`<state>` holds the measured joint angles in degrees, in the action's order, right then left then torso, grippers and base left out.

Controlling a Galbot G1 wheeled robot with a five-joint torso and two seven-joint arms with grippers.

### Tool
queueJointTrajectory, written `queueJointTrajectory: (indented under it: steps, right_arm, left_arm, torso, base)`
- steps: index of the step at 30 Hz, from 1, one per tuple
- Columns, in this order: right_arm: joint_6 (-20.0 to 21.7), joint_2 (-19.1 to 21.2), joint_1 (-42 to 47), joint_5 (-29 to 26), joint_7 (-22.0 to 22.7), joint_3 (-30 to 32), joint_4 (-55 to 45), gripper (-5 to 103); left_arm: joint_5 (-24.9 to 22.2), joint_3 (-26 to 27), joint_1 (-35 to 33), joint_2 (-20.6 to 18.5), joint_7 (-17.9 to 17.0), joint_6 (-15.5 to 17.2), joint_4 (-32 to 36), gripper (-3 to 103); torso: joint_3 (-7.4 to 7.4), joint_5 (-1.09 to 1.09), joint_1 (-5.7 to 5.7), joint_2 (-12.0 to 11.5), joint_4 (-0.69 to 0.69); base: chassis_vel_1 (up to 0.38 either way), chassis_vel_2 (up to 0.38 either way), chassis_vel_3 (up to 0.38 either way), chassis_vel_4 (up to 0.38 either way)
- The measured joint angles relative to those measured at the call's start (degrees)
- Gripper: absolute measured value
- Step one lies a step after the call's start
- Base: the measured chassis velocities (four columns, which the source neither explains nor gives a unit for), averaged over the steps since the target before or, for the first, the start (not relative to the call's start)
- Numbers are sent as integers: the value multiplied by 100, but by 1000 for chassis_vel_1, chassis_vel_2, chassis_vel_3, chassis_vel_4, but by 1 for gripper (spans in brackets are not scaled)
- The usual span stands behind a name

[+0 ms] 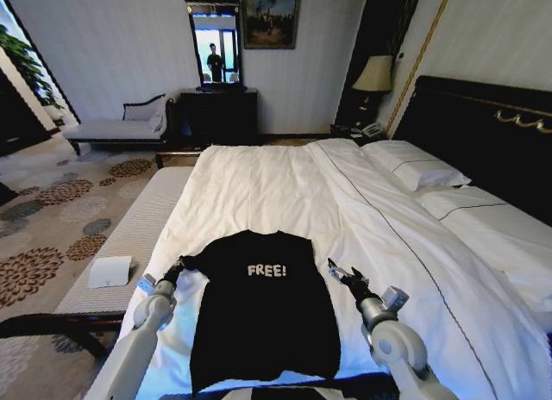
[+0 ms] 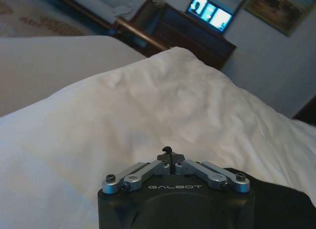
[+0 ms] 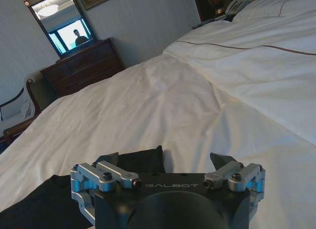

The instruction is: Fold the clothes on the bed.

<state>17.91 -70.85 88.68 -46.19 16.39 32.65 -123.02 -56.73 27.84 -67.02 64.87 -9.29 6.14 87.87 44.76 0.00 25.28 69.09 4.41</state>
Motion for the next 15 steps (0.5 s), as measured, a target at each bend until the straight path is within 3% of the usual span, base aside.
queueJointTrajectory:
  steps: [1,6,10,15]
  right_arm:
    - [-3,10,-35,-19,0,-20,26,100]
    - [-4,61,-223,-113,4,-131,117,100]
    - [-4,187,-496,-181,10,-377,296,100]
    - [-4,160,-595,-199,-2,-491,396,100]
  left_arm:
    - [221,-139,47,-27,-119,127,192,0]
    - [377,-362,202,-64,-246,221,455,0]
    - [614,-442,38,-188,-364,300,754,0]
    - [914,-836,23,-360,-384,335,757,0]
  torso:
    - [0,0,0,0,-1]
    - [0,-1,0,0,3]
    - [0,1,0,0,-3]
    - [0,0,0,0,-1]
  base:
    - [0,0,0,0]
    - [0,0,0,0]
    - [0,0,0,0]
    - [0,0,0,0]
